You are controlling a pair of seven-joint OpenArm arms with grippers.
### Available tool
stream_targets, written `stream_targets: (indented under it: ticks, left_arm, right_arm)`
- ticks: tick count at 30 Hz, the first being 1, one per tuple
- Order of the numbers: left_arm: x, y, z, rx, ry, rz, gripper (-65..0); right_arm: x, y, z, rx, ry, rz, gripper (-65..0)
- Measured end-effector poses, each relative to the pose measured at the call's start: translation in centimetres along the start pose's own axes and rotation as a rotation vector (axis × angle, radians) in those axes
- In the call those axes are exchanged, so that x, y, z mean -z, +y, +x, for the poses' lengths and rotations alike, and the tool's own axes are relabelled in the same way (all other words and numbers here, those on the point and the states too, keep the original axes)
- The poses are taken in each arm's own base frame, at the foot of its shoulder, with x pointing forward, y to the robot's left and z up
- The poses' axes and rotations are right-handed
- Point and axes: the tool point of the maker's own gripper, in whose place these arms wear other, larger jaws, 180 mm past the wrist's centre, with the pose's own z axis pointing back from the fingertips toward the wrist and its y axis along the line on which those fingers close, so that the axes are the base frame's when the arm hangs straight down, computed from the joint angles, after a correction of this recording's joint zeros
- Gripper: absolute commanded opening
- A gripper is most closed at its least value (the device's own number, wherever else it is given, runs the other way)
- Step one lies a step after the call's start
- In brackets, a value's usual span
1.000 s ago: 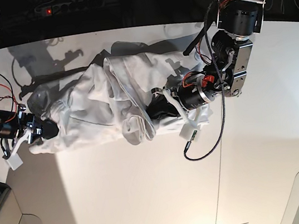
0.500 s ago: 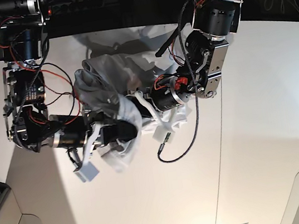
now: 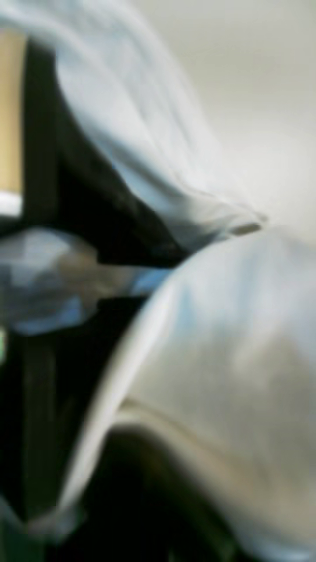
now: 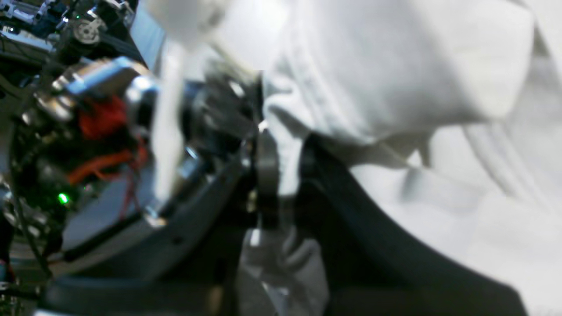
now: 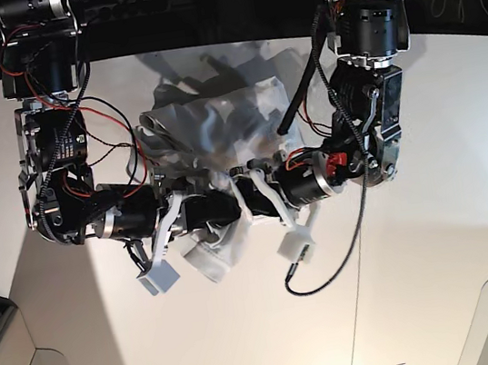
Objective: Layout the t-shirt on the table in an organized manner, then fold the t-shirt properly
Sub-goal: 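Release the left gripper and fold the bundle over with the right gripper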
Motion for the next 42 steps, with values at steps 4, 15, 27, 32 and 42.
stream_targets:
  ticks: [4, 15, 27, 32, 42]
  left_arm:
    - [-2.2, 0.6, 2.4, -0.029, -0.080, -0.017, -47.3]
    - [-6.9, 4.8, -4.0, -0.106, 0.035, 0.077, -47.3]
    - [-8.3, 4.7, -5.3, -0.220, -0.033, 0.057, -48.9]
    - [-11.4, 7.9, -3.8, -0.267, -0.134, 0.150, -65.0]
    - [-12.2, 8.6, -7.2, -0.278, -0.050, 0.212, -65.0]
  right_arm:
    - [-1.2, -1.4, -0.7, -0.006, 0.030, -0.044, -65.0]
    - [-3.0, -3.3, -0.6, 0.005, 0.023, -0.104, -65.0]
    - [-2.3, -2.9, -0.7, 0.008, 0.028, -0.098, -65.0]
    - [-2.2, -2.9, -0.8, 0.009, 0.029, -0.099, -65.0]
    - [-0.2, -1.5, -2.4, -0.004, 0.081, -0.073, -65.0]
